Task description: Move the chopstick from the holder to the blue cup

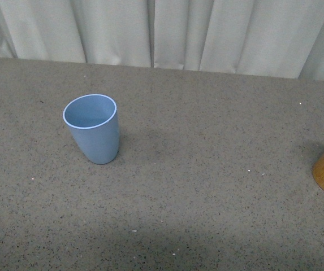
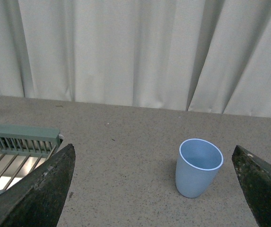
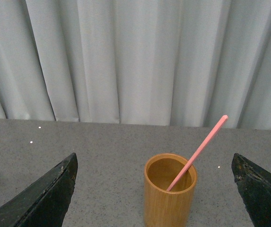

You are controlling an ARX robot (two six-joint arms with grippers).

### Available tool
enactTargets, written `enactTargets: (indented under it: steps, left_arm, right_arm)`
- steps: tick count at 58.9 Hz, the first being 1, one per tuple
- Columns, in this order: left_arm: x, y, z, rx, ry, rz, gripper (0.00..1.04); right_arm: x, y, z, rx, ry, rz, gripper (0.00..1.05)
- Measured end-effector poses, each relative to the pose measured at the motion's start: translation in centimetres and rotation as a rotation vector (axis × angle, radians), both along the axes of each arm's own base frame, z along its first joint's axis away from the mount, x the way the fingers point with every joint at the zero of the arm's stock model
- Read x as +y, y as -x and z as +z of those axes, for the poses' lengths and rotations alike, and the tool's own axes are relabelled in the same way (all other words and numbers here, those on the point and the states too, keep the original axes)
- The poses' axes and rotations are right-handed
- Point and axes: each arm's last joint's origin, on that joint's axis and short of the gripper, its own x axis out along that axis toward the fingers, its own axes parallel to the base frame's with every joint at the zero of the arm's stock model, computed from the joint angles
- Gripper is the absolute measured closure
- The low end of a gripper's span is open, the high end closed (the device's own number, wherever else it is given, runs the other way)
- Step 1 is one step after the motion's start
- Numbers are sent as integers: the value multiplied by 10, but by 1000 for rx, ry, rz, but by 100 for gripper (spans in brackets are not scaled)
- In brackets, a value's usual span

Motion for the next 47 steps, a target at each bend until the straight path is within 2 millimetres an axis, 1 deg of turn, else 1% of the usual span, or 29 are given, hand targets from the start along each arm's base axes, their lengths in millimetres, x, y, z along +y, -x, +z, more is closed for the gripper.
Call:
enactTargets:
  steps: [47]
  left_arm:
    - [0, 0, 0, 0, 0, 0, 7]
  right_arm:
    - [0, 0, 0, 0, 0, 0, 10]
